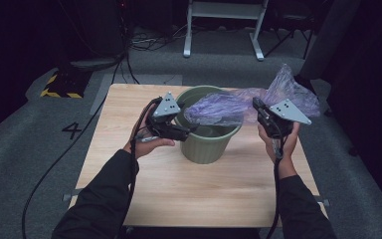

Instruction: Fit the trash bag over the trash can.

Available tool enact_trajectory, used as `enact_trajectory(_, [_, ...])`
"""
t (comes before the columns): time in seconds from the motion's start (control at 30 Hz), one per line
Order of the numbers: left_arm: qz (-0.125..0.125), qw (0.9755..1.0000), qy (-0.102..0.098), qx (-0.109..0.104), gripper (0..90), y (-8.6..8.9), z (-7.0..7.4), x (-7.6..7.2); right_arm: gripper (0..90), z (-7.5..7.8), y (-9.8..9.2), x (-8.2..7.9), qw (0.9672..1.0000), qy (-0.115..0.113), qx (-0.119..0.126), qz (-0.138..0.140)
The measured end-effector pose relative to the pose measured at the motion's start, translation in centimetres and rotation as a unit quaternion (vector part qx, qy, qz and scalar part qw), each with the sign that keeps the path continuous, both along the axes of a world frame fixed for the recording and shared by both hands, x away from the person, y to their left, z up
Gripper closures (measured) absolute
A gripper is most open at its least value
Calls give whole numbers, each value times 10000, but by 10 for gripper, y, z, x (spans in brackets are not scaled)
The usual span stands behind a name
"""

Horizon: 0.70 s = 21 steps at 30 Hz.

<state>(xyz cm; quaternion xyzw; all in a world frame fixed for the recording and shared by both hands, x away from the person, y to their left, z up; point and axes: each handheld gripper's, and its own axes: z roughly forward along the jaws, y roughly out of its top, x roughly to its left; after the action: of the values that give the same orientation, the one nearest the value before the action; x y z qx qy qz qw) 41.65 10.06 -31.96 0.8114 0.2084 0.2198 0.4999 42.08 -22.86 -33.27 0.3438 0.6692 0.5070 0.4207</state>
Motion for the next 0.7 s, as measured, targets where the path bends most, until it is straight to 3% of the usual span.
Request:
enact_trajectory(0.07, [137, 9998, -72, 114, 247, -5, -1, 2, 861, 0, 3, -2, 9999, -42, -39, 94])
enact_trajectory(0.13, [181, 9996, -66, 192, 397, -8, -2, 6, 861, 1, 4, -3, 9998, -75, -33, 168])
enact_trajectory(0.23, [221, 9993, -118, 294, 545, -10, -5, 12, 868, 0, 4, -4, 9997, -73, -13, 243])
enact_trajectory(0.4, [268, 9979, -108, 588, 658, -16, -10, 23, 878, -1, 1, -6, 9993, -56, 76, 372])
enact_trajectory(0.53, [370, 9960, -11, 815, 620, -22, -13, 33, 885, 1, 4, -8, 9986, -105, 76, 522])
enact_trajectory(0.63, [366, 9960, 142, 807, 462, -26, -14, 40, 885, 2, 9, -10, 9976, -156, -22, 672])
enact_trajectory(0.7, [523, 9955, 150, 781, 361, -27, -13, 42, 884, 3, 13, -11, 9971, -159, -104, 743])
